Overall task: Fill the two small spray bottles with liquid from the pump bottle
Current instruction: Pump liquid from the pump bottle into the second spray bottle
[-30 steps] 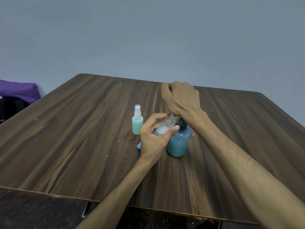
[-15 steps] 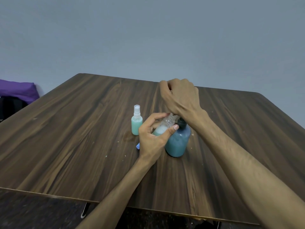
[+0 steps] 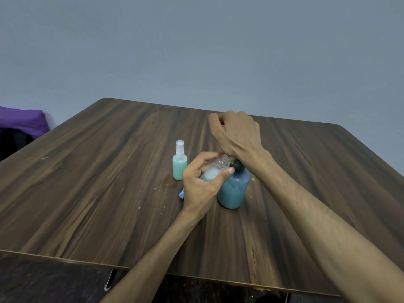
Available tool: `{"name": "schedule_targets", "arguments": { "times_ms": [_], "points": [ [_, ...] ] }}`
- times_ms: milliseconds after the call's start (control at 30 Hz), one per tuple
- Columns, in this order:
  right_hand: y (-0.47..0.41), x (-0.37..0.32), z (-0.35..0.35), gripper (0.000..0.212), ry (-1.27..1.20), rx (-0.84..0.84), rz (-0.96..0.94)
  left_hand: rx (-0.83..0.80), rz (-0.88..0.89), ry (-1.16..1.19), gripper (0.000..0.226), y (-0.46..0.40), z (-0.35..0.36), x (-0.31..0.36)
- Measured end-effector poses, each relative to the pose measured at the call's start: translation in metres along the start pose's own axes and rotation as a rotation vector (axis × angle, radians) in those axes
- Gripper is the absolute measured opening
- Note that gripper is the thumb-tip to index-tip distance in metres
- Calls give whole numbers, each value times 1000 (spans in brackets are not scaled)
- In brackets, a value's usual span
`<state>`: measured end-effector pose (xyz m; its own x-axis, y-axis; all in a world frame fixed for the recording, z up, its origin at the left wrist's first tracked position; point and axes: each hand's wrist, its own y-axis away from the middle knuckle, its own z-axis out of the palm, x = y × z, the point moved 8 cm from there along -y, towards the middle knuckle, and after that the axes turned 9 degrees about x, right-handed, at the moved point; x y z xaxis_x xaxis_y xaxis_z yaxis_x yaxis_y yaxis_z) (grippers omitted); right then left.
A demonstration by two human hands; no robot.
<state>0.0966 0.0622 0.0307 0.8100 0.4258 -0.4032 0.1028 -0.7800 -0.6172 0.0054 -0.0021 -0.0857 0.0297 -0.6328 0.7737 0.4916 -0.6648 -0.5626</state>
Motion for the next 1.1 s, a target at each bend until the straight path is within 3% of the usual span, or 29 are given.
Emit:
{"name": "schedule_targets", "arguments": {
  "times_ms": [300,700,833,967,1100],
  "points": [
    [-1,4,8,53,29,-33,11,-15,11,-19,33,-2,1,-2],
    [-4,0,-4,50,-17,63,-22,-9,-19,1,34,0,0,-3],
    [-2,4,4,53,10,11,4,-21,-19,-14,33,0,2,-4],
    [-2,2,-5,51,-38,86,-11,-6,-2,0,33,0,0,-1],
    [-1,-1,2,52,12,24,-32,-16,-11,-8,33,0,1,-2]
  ]
}}
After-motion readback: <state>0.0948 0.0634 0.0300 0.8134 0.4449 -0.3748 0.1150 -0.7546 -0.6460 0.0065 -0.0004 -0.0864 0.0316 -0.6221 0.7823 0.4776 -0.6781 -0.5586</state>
